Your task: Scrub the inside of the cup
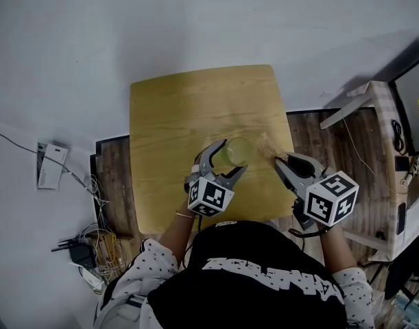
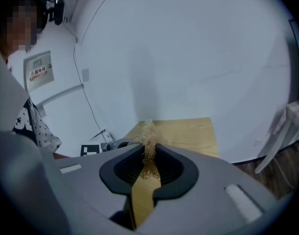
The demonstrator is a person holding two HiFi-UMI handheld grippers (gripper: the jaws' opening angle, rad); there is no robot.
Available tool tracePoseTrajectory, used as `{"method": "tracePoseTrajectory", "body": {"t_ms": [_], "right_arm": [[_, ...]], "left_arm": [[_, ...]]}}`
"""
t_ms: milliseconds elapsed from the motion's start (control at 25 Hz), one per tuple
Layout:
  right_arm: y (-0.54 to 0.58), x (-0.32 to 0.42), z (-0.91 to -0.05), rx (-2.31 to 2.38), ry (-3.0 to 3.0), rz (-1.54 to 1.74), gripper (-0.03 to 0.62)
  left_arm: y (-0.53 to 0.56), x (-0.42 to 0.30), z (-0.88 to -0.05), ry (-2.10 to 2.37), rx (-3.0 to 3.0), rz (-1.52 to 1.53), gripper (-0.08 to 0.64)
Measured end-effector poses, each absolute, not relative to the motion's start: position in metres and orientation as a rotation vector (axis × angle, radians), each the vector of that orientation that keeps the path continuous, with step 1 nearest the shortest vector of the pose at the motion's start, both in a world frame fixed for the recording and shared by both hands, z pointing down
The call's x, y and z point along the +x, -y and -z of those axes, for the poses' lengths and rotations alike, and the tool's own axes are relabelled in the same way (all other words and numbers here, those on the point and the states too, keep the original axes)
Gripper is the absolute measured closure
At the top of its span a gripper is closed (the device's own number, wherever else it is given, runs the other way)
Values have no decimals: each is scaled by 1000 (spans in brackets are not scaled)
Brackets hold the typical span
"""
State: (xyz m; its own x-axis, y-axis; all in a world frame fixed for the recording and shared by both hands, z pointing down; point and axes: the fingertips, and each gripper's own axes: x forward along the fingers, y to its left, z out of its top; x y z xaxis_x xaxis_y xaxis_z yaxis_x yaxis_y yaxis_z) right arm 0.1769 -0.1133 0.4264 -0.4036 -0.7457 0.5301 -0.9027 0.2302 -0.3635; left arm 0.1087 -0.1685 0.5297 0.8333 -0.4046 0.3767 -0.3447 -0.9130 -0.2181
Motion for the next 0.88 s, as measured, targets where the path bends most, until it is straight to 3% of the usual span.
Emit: {"method": "tracePoseTrajectory", "body": {"t_ms": [880], "right_arm": [[123, 177, -446, 1581, 2158, -926, 512]], "left_arm": [[175, 118, -587, -494, -3017, 769, 199]]}}
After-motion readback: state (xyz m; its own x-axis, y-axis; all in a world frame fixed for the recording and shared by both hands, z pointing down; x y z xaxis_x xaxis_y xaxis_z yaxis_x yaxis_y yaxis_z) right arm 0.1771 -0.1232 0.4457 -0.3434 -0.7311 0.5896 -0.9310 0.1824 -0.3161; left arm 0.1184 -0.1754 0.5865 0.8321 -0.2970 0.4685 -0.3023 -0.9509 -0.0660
